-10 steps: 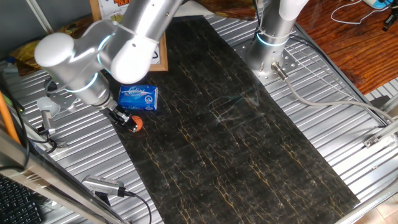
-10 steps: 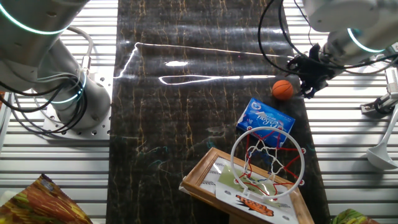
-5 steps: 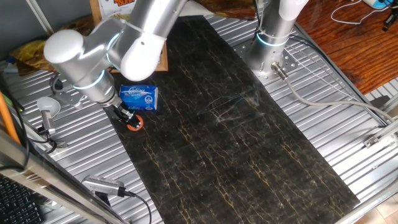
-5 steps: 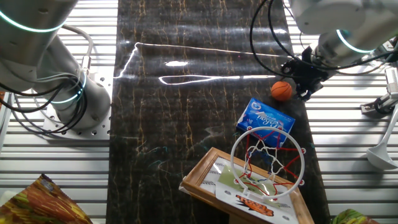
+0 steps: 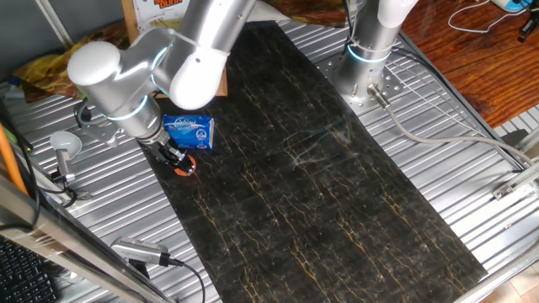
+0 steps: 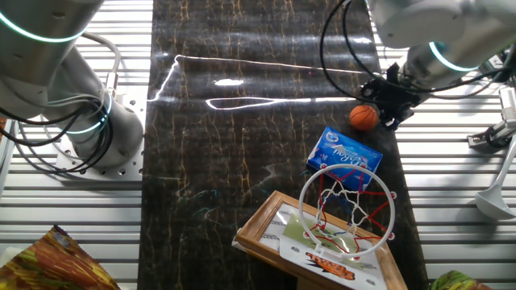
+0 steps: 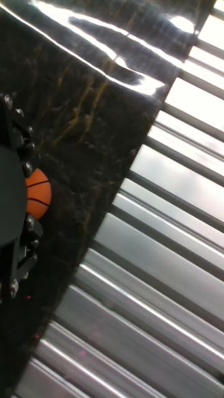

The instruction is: Grab a basketball, release it and shoot it into the basket

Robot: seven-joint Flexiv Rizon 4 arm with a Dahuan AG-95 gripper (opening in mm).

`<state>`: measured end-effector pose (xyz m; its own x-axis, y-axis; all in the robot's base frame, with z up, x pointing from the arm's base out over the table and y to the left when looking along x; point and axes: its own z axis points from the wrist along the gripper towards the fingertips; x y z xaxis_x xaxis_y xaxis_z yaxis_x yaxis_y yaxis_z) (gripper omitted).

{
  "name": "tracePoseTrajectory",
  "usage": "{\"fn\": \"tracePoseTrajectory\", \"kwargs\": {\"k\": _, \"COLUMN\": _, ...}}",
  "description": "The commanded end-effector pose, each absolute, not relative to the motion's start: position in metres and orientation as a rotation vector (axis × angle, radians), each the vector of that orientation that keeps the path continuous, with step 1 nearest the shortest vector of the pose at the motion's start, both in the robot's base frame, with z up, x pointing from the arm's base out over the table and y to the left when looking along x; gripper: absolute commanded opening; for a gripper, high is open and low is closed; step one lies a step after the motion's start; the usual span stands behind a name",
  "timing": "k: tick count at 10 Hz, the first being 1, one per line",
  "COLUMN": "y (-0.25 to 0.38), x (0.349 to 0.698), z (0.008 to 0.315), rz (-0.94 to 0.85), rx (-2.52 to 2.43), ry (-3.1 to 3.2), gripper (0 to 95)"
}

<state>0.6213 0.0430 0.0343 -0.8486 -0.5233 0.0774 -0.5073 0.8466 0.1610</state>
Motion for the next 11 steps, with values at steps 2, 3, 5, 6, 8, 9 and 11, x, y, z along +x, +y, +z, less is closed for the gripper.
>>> {"fn": "tracePoseTrajectory", "kwargs": {"k": 2, "y": 0.045, "x": 0.625, "z": 0.032, "rz": -0.202, "rx": 0.811, "ry": -2.902, "gripper": 0.0}}
{"fn": "tracePoseTrajectory", "kwargs": {"k": 3, "y": 0.045, "x": 0.625, "z": 0.033, "rz": -0.202, "rx": 0.801, "ry": -2.898, "gripper": 0.0}}
{"fn": "tracePoseTrajectory", "kwargs": {"k": 5, "y": 0.048, "x": 0.625, "z": 0.039, "rz": -0.194, "rx": 0.785, "ry": -2.889, "gripper": 0.0}}
{"fn": "tracePoseTrajectory", "kwargs": {"k": 6, "y": 0.049, "x": 0.624, "z": 0.042, "rz": -0.173, "rx": 0.791, "ry": -2.887, "gripper": 0.0}}
{"fn": "tracePoseTrajectory", "kwargs": {"k": 8, "y": 0.05, "x": 0.623, "z": 0.05, "rz": -0.155, "rx": 0.796, "ry": -2.883, "gripper": 0.0}}
{"fn": "tracePoseTrajectory", "kwargs": {"k": 9, "y": 0.048, "x": 0.623, "z": 0.057, "rz": -0.148, "rx": 0.8, "ry": -2.882, "gripper": 0.0}}
{"fn": "tracePoseTrajectory", "kwargs": {"k": 11, "y": 0.037, "x": 0.628, "z": 0.08, "rz": -0.146, "rx": 0.819, "ry": -2.872, "gripper": 0.0}}
